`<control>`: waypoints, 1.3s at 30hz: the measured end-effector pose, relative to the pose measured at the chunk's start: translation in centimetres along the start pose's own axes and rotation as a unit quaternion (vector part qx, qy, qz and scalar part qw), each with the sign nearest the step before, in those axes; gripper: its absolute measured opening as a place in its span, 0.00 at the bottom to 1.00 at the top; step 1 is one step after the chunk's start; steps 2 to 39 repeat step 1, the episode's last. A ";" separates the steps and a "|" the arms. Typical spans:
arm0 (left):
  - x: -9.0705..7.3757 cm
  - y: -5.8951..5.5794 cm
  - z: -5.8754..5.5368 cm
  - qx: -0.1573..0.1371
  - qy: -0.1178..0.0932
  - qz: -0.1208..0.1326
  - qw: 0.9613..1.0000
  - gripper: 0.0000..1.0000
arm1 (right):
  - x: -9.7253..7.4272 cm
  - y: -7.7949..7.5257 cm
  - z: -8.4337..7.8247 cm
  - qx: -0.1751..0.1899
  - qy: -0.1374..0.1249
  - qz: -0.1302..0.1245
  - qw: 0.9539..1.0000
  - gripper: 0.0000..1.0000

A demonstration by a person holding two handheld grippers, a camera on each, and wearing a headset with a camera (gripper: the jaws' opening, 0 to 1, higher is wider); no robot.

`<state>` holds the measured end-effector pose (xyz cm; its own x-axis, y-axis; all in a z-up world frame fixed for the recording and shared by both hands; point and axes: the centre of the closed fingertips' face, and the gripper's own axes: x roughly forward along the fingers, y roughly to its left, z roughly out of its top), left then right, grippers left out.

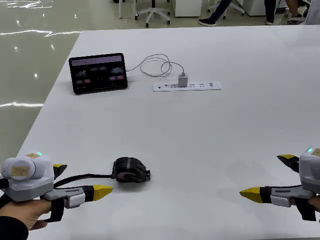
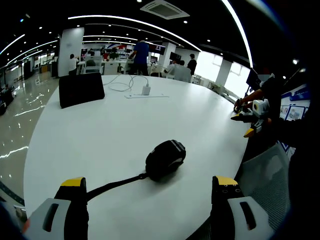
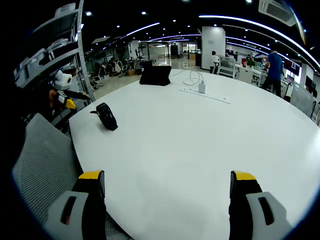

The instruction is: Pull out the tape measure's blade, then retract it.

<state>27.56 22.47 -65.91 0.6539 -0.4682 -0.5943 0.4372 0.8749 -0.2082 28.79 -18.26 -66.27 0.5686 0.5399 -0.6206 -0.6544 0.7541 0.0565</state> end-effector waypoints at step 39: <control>0.0 0.0 0.0 -0.001 0.000 0.000 1.000 1.00 | 0.0 0.1 -0.1 -0.001 0.001 0.001 1.000 1.00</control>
